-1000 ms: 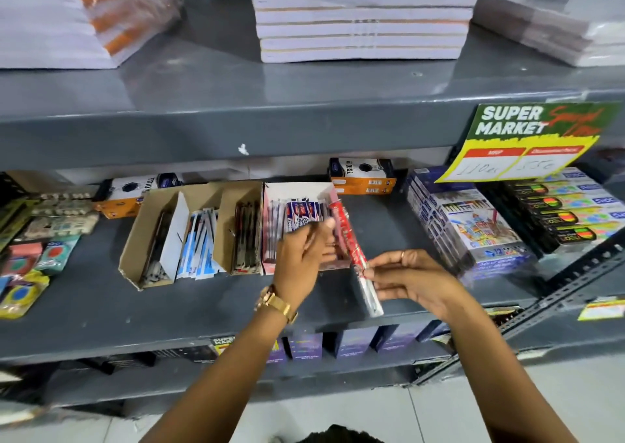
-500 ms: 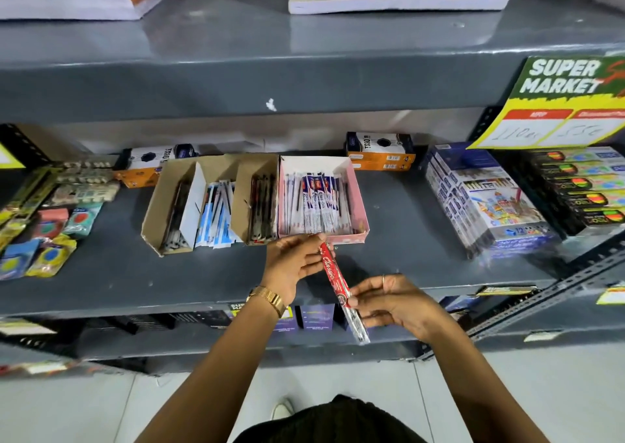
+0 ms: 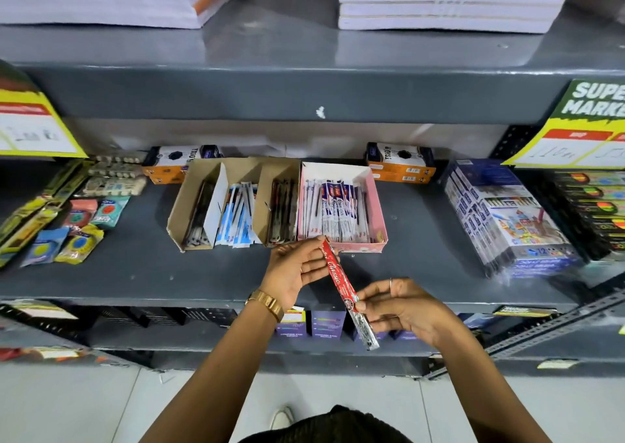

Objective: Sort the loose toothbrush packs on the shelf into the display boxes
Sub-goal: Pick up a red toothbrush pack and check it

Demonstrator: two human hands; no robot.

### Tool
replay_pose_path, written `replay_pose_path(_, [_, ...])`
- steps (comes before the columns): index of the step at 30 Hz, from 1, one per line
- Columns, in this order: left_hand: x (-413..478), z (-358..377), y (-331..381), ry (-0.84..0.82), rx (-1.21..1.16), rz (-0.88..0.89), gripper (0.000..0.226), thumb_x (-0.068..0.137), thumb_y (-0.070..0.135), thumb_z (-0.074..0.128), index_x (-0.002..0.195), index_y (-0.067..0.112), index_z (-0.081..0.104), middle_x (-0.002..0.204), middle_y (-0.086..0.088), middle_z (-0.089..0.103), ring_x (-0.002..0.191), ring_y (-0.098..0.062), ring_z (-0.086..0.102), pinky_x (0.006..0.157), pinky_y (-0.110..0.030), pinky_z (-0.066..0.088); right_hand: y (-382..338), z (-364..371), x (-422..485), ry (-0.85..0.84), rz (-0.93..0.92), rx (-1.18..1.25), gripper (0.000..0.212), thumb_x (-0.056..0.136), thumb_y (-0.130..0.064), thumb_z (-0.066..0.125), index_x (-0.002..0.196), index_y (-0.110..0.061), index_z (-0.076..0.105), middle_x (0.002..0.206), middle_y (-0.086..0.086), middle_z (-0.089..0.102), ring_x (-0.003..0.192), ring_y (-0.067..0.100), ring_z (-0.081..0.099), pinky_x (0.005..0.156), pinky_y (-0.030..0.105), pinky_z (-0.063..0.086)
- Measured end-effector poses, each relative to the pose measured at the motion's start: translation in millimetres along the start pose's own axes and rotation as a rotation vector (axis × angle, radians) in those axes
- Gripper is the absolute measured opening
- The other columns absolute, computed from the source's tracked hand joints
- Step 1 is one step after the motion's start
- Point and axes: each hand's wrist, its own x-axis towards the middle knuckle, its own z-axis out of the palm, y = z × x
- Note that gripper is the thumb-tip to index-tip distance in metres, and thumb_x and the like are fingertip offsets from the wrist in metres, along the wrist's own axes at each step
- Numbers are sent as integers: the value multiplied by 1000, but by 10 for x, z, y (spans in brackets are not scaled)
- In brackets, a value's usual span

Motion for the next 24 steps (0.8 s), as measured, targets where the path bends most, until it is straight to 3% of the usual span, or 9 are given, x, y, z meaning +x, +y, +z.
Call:
replay_pose_path(6, [-45, -246, 167, 9, -54, 2, 26, 89, 21, 65, 104, 1, 69, 95, -19, 73, 85, -26, 72, 61, -27, 60, -162, 197, 123, -55, 24, -71, 15, 77, 3, 72, 89, -6, 70, 69, 0, 76, 60, 9, 71, 54, 19, 56])
replay_pose_path(12, [-81, -520, 240, 8, -101, 54, 26, 90, 24, 63, 104, 3, 67, 86, -13, 77, 79, -23, 74, 59, -26, 59, -225, 449, 228, -66, 40, -103, 15, 78, 6, 70, 89, -5, 69, 70, 2, 76, 62, 11, 71, 57, 23, 60])
replay_pose_path(15, [-54, -623, 274, 42, -68, 72, 35, 91, 36, 61, 102, 3, 67, 91, -16, 76, 81, -24, 74, 60, -27, 59, -247, 553, 233, -60, 37, -101, 14, 77, 4, 71, 88, -6, 70, 71, 3, 75, 62, 12, 71, 59, 25, 61])
replay_pose_path(18, [-23, -746, 250, 67, -5, 151, 47, 93, 48, 50, 96, 6, 71, 83, -9, 78, 80, -21, 74, 59, -25, 58, -377, 660, 240, -23, 12, -94, 13, 76, 1, 73, 84, -8, 72, 70, 2, 76, 61, 10, 71, 57, 22, 59])
replay_pose_path(21, [9, -969, 104, 111, 338, 472, 52, 93, 54, 47, 102, 8, 70, 82, -7, 76, 77, -21, 74, 64, -30, 60, -700, 779, 337, 99, -108, -100, 15, 72, -1, 77, 82, -11, 72, 68, 0, 77, 60, 7, 71, 52, 21, 57])
replay_pose_path(24, [64, -1275, -83, 242, 1020, 887, 37, 93, 47, 47, 72, 23, 66, 54, 6, 64, 51, -9, 60, 52, -22, 51, -1103, 940, 631, 227, -239, -149, 24, 71, 1, 78, 90, -11, 67, 74, 7, 74, 63, 14, 71, 52, 23, 57])
